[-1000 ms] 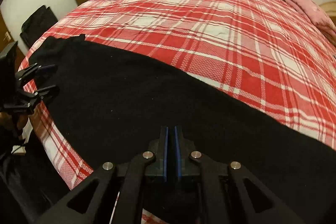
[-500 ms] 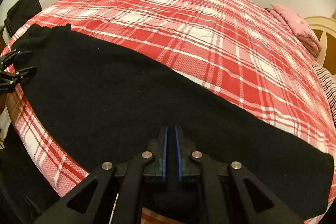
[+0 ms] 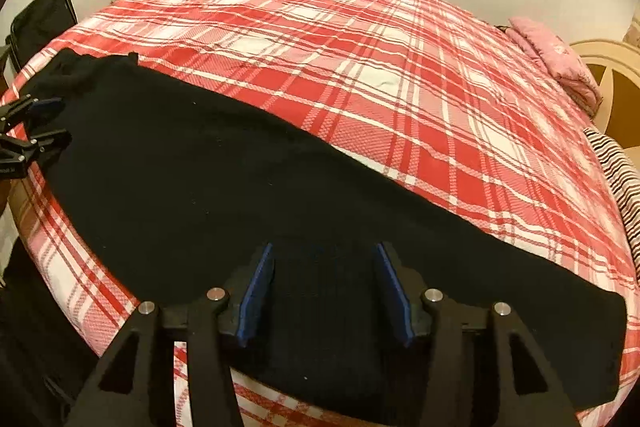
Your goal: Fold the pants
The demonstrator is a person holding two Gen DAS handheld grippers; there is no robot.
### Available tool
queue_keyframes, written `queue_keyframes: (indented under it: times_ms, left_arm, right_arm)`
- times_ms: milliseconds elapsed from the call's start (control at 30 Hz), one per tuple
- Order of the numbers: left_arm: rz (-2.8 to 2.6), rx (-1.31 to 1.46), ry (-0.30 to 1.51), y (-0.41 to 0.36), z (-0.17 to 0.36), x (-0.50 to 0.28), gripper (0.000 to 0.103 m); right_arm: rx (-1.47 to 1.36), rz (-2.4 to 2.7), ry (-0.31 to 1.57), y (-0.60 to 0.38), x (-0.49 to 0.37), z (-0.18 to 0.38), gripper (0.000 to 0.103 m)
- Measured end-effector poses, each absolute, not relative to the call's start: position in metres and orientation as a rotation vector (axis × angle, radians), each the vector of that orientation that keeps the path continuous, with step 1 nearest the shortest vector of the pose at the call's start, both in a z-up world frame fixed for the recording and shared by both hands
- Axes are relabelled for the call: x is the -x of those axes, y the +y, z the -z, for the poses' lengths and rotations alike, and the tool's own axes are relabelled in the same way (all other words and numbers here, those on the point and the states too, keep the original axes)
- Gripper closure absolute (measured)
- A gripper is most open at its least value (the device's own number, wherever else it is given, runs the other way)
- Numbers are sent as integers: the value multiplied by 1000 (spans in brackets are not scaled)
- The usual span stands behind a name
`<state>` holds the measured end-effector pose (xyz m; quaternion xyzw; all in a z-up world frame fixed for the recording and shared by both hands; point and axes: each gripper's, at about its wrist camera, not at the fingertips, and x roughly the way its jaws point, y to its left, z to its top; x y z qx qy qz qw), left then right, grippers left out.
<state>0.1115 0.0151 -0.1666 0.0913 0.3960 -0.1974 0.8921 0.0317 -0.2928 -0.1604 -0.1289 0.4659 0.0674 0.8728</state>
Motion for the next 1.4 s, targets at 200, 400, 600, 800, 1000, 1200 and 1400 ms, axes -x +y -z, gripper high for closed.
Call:
queue_keyframes:
  times_ms: [200, 400, 600, 800, 1000, 1200, 1400]
  left_arm:
    - [404, -220, 786, 14, 160, -108, 18]
    - [398, -227, 803, 11, 172, -109, 17]
    - [426, -219, 826, 12, 173, -110, 15]
    - [445, -225, 815, 13, 175, -109, 14]
    - [466, -221, 801, 15, 176, -108, 12]
    - [478, -224, 789, 16, 176, -106, 11]
    - [483, -228, 781, 16, 178, -103, 10]
  right_arm:
    - [216, -210, 942, -288, -37, 144, 49]
    - [36, -383, 934, -272, -81, 124, 49]
    - [-153, -531, 982, -228, -155, 130, 49]
    - [-262, -638, 1072, -178, -212, 150, 49]
    - [-304, -700, 1158, -145, -238, 169, 51]
    - [-354, -749, 1234, -129, -244, 181, 66]
    - [-475, -761, 1226, -136, -245, 186, 99]
